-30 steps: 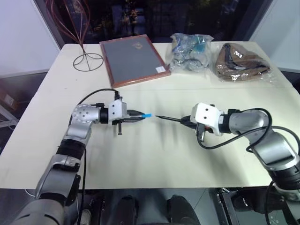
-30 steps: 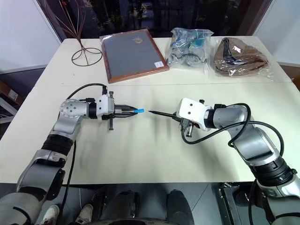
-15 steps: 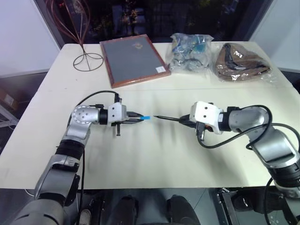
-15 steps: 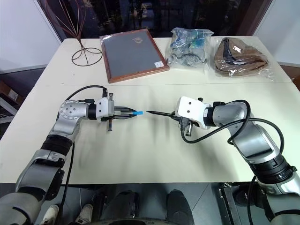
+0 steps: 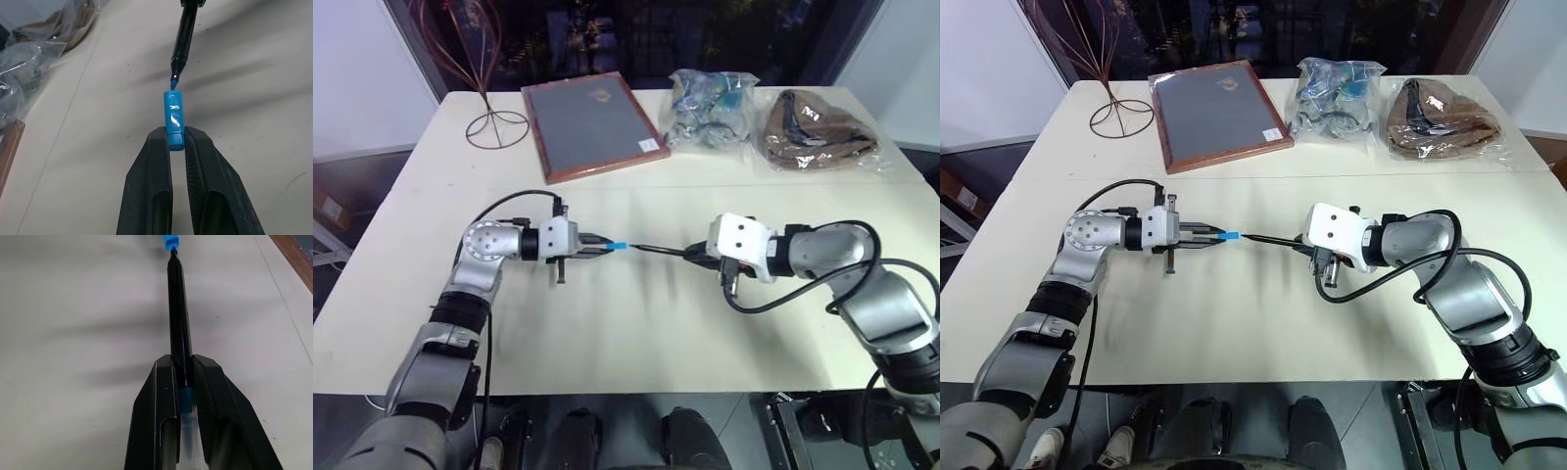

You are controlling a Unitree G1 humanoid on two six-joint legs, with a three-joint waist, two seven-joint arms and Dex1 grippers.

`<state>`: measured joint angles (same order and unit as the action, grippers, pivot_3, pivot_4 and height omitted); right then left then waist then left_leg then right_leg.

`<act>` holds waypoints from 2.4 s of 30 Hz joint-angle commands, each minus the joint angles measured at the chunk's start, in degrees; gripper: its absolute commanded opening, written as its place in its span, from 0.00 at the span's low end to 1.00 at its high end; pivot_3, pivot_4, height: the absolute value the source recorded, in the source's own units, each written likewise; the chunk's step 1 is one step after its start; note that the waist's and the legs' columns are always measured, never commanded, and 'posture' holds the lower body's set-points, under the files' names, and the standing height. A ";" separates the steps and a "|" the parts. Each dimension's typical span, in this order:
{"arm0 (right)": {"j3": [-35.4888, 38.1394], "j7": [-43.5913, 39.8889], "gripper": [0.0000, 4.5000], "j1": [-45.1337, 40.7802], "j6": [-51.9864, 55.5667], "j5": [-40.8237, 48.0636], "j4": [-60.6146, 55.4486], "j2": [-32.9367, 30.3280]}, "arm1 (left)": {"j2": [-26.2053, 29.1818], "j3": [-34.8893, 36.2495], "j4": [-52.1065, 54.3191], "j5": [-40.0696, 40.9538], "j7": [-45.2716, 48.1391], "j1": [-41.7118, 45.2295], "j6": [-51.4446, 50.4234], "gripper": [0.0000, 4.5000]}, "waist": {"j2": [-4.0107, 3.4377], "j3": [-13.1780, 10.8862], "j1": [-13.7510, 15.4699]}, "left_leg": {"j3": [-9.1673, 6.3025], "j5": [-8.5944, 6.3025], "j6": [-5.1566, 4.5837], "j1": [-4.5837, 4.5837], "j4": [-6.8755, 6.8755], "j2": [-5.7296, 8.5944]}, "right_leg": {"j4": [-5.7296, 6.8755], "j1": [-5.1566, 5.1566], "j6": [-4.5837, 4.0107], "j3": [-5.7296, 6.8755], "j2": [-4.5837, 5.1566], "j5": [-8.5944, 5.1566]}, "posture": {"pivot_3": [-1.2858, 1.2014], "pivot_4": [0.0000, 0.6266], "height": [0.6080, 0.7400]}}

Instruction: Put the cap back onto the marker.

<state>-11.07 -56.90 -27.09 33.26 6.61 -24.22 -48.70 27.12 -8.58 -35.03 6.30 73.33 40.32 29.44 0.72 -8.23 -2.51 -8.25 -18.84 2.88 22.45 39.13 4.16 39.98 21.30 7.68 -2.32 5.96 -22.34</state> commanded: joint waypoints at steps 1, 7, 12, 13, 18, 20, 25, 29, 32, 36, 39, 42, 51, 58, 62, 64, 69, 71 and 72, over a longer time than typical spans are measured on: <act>0.52 -0.11 0.01 -0.43 0.18 0.75 -2.73 -0.12 | 0.29 0.05 0.71 0.33 -0.05 1.11 1.06 0.00 | 0.00 0.00 0.00 | 0.00 0.00 0.00 0.00 0.00 0.00 | 0.00 0.00 0.00 0.00 0.00 0.00 | 0.52 0.24 1.00; 0.13 -0.01 0.01 -0.48 0.63 1.04 -3.15 0.07 | 0.30 -0.21 1.21 0.59 0.34 0.89 0.97 0.00 | 0.00 0.00 0.00 | 0.00 0.00 0.00 0.00 0.00 0.00 | 0.00 0.00 0.00 0.00 0.00 0.00 | 0.52 0.24 1.00; -0.20 0.12 0.01 -0.45 0.27 0.72 -2.75 0.13 | 0.44 -0.32 1.61 0.76 0.87 0.56 0.63 0.00 | 0.00 0.00 0.01 | 0.00 0.00 0.00 0.00 0.00 0.00 | 0.00 0.00 0.00 0.00 0.00 0.00 | 0.52 0.24 1.00; -0.14 0.13 0.01 -0.41 0.21 0.70 -2.68 0.04 | 0.50 -0.33 1.70 0.75 0.94 0.47 0.61 0.00 | 0.00 0.00 0.01 | 0.00 0.00 0.00 0.00 0.00 0.00 | 0.00 0.00 0.00 0.00 0.00 0.00 | 0.52 0.24 1.00; 0.21 0.06 0.01 -0.14 -0.07 0.60 -2.46 -0.48 | 0.71 -0.39 2.14 0.84 1.26 0.15 0.37 0.00 | 0.00 0.00 0.01 | 0.00 0.00 0.00 0.00 0.00 0.00 | 0.00 0.00 0.00 0.00 0.00 0.00 | 0.52 0.24 1.00; 0.28 0.08 0.01 -0.11 -0.12 0.52 -2.41 -0.62 | 0.83 -0.46 2.42 0.95 1.39 -0.04 0.24 0.00 | 0.00 0.00 0.00 | 0.00 0.00 0.00 0.00 0.00 0.00 | 0.00 0.00 0.00 0.00 0.00 0.00 | 0.52 0.24 1.00; 0.45 -0.05 0.01 -0.28 -0.89 -0.07 -2.03 -1.55 | 1.19 -0.53 3.13 1.21 1.85 -0.50 -0.57 0.00 | 0.00 0.00 0.01 | 0.00 0.00 0.00 0.00 0.00 0.00 | 0.00 0.00 0.00 0.00 0.00 0.00 | 0.52 0.24 1.00; 0.36 -0.09 0.01 -0.06 -1.67 -0.41 -1.97 -2.41 | 1.53 -0.49 3.77 1.58 2.11 -0.84 -1.37 0.00 | 0.00 0.00 -0.02 | 0.00 0.00 0.00 0.00 0.00 0.00 | 0.00 0.00 0.00 0.00 0.00 0.00 | 0.52 0.24 1.00; 0.39 -0.07 0.01 0.07 -1.85 -0.27 -1.90 -2.61 | 1.78 -0.51 4.14 1.70 2.13 -1.05 -1.65 0.00 | 0.00 0.00 0.00 | 0.00 0.00 0.00 0.00 -0.01 0.00 | 0.00 0.01 0.00 0.00 0.00 0.00 | 0.52 0.24 1.00; 0.42 -0.14 0.01 0.30 -2.01 -0.24 -1.67 -2.61 | 1.85 -0.54 4.49 1.72 1.99 -1.22 -1.80 0.00 | 0.00 0.00 0.04 | 0.00 0.00 0.00 0.00 0.00 0.00 | -0.01 0.00 0.00 0.00 0.00 0.00 | 0.52 0.24 1.00; 0.14 -0.09 0.01 0.67 -1.87 -0.23 -1.91 -2.44 | 1.85 -0.53 4.73 1.73 1.87 -1.29 -1.78 0.00 | 0.00 0.00 0.01 | 0.00 0.00 0.00 0.00 -0.01 0.00 | -0.01 0.00 0.00 0.00 0.00 0.00 | 0.52 0.24 1.00; -0.01 -0.18 0.01 1.17 -1.36 0.03 -2.52 -2.34 | 1.90 -0.51 4.67 1.69 1.86 -1.28 -1.53 0.00 | 0.00 0.00 0.01 | 0.00 0.00 0.00 0.00 0.00 0.00 | 0.00 0.00 0.00 0.00 0.00 0.00 | 0.52 0.24 1.00; -0.20 0.11 0.01 1.20 -0.45 0.40 -3.40 -1.67 | 1.80 -0.71 4.84 1.65 1.97 -1.34 -1.32 0.00 | 0.00 0.00 0.02 | 0.00 0.00 0.00 0.00 -0.01 0.00 | -0.01 0.00 0.00 0.00 0.00 0.00 | 0.52 0.24 1.00; -0.23 0.12 0.01 0.99 0.39 0.81 -4.00 -1.45 | 1.47 -1.06 4.46 1.45 1.83 -1.35 -0.65 0.00 | 0.00 0.00 0.02 | 0.00 0.00 0.00 0.00 -0.01 0.00 | -0.01 0.00 0.00 0.00 0.00 0.00 | 0.52 0.24 1.00; -0.42 0.15 0.01 0.89 0.41 0.78 -3.90 -1.39 | 1.33 -1.14 4.38 1.44 1.77 -1.32 -0.46 0.00 | 0.00 0.00 0.03 | 0.00 0.00 0.00 0.00 0.00 0.00 | -0.01 0.00 0.00 0.00 0.00 0.00 | 0.52 0.24 1.00; -0.54 0.17 0.01 0.80 0.43 0.76 -3.86 -1.29 | 1.27 -1.18 4.38 1.42 1.75 -1.34 -0.37 0.00 | 0.00 0.00 0.01 | 0.00 0.00 0.00 0.00 0.00 0.00 | -0.01 0.00 0.00 0.00 0.00 0.00 | 0.52 0.24 1.00; -0.94 0.22 0.01 0.61 0.37 0.72 -3.84 -0.96 | 1.12 -1.20 4.46 1.42 1.73 -1.44 -0.17 0.00 | 0.00 0.00 0.01 | 0.00 0.00 0.00 0.00 0.00 0.00 | -0.01 0.00 0.00 0.00 0.00 0.00 | 0.52 0.24 1.00; -1.11 0.17 0.01 0.53 0.35 0.83 -3.92 -0.80 | 1.00 -1.29 4.55 1.36 1.67 -1.48 -0.15 0.00 | 0.00 0.00 0.01 | 0.00 0.00 0.00 0.00 -0.01 0.00 | -0.01 0.00 0.00 0.00 0.00 0.00 | 0.52 0.24 1.00; -1.23 0.20 0.01 0.44 0.34 0.79 -3.93 -0.73 | 0.97 -1.32 4.57 1.36 1.69 -1.49 -0.12 0.00 | 0.00 0.00 0.01 | 0.00 0.00 0.00 0.00 -0.01 0.00 | -0.01 0.00 0.00 0.00 0.00 0.00 | 0.52 0.24 1.00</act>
<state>-12.70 -56.82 -25.60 34.04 7.04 -25.93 -49.92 28.08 -10.11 -31.64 6.90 75.16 38.71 28.34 0.72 -8.23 -2.50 -8.25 -18.84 2.88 22.45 39.12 4.16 39.97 21.31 7.68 -2.32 5.96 -22.34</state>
